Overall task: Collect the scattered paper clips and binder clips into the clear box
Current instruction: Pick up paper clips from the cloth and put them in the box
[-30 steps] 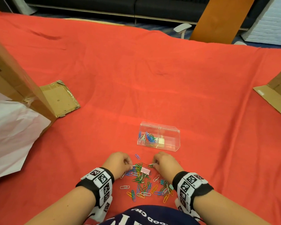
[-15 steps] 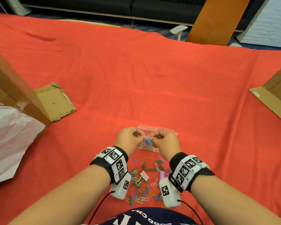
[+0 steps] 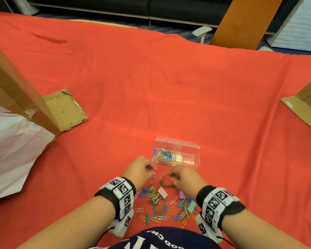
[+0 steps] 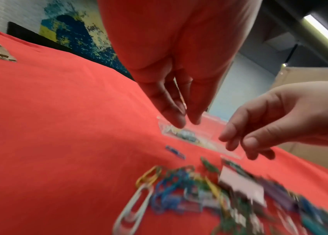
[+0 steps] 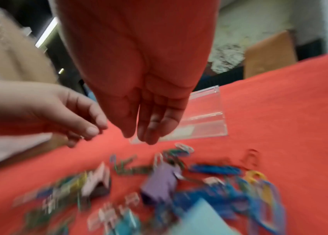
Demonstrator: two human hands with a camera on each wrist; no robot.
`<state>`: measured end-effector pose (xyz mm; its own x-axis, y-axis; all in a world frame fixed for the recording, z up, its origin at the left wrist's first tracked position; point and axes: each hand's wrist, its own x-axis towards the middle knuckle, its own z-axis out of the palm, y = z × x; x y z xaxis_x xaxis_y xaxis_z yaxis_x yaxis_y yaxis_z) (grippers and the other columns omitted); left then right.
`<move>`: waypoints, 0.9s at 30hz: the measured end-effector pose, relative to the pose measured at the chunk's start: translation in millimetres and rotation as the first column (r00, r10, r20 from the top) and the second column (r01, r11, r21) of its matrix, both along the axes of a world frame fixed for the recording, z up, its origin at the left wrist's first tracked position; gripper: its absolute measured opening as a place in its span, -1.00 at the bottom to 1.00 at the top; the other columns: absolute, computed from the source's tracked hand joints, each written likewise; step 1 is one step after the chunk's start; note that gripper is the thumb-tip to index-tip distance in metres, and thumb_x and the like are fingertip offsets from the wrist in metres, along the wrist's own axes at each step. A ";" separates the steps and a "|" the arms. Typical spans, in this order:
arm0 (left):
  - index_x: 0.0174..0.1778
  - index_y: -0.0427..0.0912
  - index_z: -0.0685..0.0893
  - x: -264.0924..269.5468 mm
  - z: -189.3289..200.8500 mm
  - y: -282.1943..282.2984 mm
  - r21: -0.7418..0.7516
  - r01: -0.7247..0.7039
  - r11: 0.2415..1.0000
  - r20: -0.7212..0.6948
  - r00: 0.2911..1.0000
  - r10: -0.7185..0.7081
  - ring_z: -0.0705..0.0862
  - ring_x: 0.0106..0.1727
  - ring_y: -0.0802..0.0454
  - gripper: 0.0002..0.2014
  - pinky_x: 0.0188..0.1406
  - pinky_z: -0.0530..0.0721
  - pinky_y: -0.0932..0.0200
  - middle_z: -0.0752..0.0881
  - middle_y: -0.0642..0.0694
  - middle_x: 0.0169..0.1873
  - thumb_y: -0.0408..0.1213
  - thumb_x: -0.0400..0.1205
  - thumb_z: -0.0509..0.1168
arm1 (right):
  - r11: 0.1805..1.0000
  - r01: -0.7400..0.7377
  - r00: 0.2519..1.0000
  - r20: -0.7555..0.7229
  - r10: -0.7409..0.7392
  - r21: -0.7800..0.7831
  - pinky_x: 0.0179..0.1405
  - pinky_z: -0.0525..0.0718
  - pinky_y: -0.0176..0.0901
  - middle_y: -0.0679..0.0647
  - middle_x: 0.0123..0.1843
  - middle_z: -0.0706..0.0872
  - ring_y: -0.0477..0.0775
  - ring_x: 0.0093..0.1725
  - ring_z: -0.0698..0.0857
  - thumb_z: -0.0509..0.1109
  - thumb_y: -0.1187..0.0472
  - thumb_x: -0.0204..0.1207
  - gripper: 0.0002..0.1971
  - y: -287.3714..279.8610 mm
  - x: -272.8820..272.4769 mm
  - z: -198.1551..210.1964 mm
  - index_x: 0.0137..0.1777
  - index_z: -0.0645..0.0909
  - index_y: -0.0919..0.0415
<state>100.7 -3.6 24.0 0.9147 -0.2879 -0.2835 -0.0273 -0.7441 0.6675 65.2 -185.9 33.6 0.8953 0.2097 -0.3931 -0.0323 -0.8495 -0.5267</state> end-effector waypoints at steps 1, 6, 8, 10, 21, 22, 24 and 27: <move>-0.11 -0.07 0.73 -7.3 -4.3 4.2 0.038 0.051 0.998 -0.026 0.998 -0.050 0.56 -0.19 0.12 -0.87 -0.11 0.47 0.32 0.49 0.10 -0.26 -0.32 0.45 0.40 | 0.993 -0.080 0.997 -0.023 0.078 -0.081 0.13 0.58 -0.22 0.05 0.15 0.70 0.02 0.11 0.64 0.26 0.25 0.53 -0.69 -1.5 -4.1 -6.3 0.24 0.61 0.05; 0.04 -0.06 0.65 -28.5 -20.8 19.7 0.185 0.182 0.966 -0.151 0.976 -0.155 0.54 -0.01 0.06 -0.62 0.05 0.49 0.23 0.51 0.02 -0.14 -0.17 0.32 0.53 | 0.965 -0.152 0.988 -0.006 0.154 -0.216 0.25 0.56 0.06 0.11 0.18 0.58 0.17 0.24 0.55 0.32 0.21 0.47 -0.68 2.7 -19.4 -28.5 0.23 0.57 0.09; 0.00 -0.11 0.65 -32.8 -22.3 20.3 0.165 0.162 0.973 -0.151 0.979 -0.137 0.48 -0.20 0.15 -0.67 -0.19 0.44 0.31 0.44 0.14 -0.29 -0.25 0.34 0.51 | 0.965 -0.130 0.990 0.014 0.137 -0.227 0.20 0.54 0.04 0.11 0.15 0.60 0.19 0.21 0.57 0.29 0.22 0.48 -0.77 5.2 -23.8 -32.1 0.13 0.58 0.14; -0.03 -0.16 0.67 -35.6 -22.7 20.5 0.174 0.170 0.970 -0.149 0.978 -0.145 0.48 -0.26 0.16 -0.77 -0.33 0.39 0.36 0.42 0.20 -0.37 -0.30 0.41 0.45 | 0.954 -0.142 0.988 0.024 0.154 -0.265 0.20 0.48 0.03 0.10 0.14 0.61 0.18 0.21 0.58 0.26 0.20 0.49 -0.82 5.6 -26.6 -33.5 0.07 0.57 0.14; -0.36 0.03 0.67 -13.6 7.3 9.8 0.016 0.062 0.998 -0.096 0.994 -0.060 0.58 -0.32 0.13 -0.88 -0.29 0.51 0.26 0.59 0.14 -0.42 -0.23 0.38 0.49 | 0.997 0.003 0.986 0.166 0.009 -0.073 -0.01 0.49 -0.16 -0.01 -0.12 0.71 0.02 -0.06 0.61 0.30 0.20 0.47 -0.92 -3.2 -16.2 1.5 -0.11 0.62 0.06; -0.37 0.05 0.65 -9.0 12.2 7.0 -0.025 0.048 0.999 -0.095 0.994 -0.050 0.57 -0.35 0.15 -0.85 -0.31 0.51 0.27 0.61 0.12 -0.43 -0.25 0.38 0.49 | 0.999 0.054 0.986 0.156 -0.055 0.006 -0.17 0.49 -0.26 -0.01 -0.18 0.69 -0.02 -0.16 0.60 0.33 0.23 0.46 -0.93 -3.9 -11.3 8.2 -0.12 0.63 0.08; -0.35 0.01 0.66 1.0 20.4 1.2 -0.118 0.003 0.993 -0.087 0.996 -0.014 0.56 -0.41 0.16 -0.85 -0.33 0.51 0.30 0.63 0.06 -0.45 -0.30 0.39 0.49 | 0.982 0.138 0.978 0.137 -0.155 0.126 -0.35 0.44 -0.35 -0.01 -0.25 0.66 -0.08 -0.30 0.55 0.36 0.29 0.45 -0.92 -4.4 -0.2 18.4 -0.14 0.64 0.10; -0.32 -0.07 0.65 15.9 31.8 -9.1 -0.263 -0.077 0.962 -0.066 0.996 0.062 0.55 -0.49 0.16 -0.84 -0.39 0.55 0.35 0.61 0.04 -0.49 -0.40 0.40 0.47 | 0.943 0.239 0.946 0.165 -0.280 0.231 -0.39 0.42 -0.51 -0.02 -0.28 0.65 -0.21 -0.38 0.51 0.40 0.35 0.40 -0.82 -4.2 16.4 24.2 -0.20 0.61 0.02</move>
<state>116.7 -12.7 55.8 0.9200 -0.2957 -0.2572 0.0614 -0.5393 0.8399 81.6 -190.1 57.8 0.9834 0.0170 -0.1805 -0.1177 -0.6978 -0.7066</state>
